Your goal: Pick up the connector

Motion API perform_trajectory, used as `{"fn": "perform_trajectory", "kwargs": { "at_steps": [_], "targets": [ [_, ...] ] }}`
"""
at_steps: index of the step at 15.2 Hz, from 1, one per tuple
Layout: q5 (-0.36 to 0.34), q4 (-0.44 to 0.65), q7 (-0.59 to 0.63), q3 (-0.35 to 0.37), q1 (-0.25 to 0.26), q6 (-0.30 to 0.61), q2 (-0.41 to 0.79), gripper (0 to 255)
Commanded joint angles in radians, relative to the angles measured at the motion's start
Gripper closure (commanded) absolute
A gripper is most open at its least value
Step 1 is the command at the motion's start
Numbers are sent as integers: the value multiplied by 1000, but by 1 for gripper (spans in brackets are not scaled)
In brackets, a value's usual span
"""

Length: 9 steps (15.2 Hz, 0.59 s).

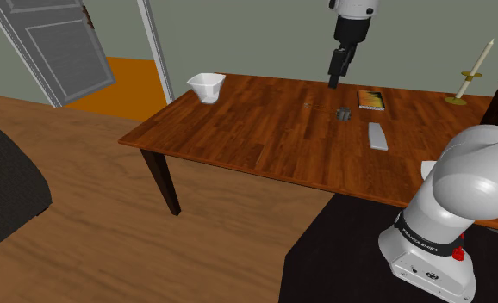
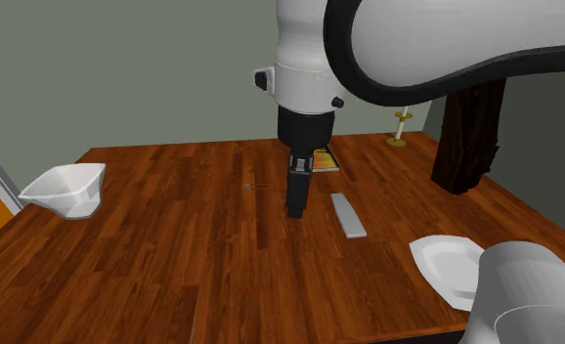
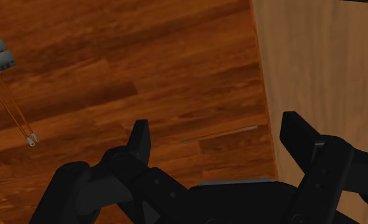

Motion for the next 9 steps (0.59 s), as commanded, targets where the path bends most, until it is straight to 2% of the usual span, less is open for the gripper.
{"fn": "perform_trajectory", "kwargs": {
  "at_steps": [1, 9],
  "targets": [
    [-19, -4, -51, -45, -10, 42, 34, 0],
    [-50, 23, -246, -220, -30, 221, 228, 0]
  ]
}}
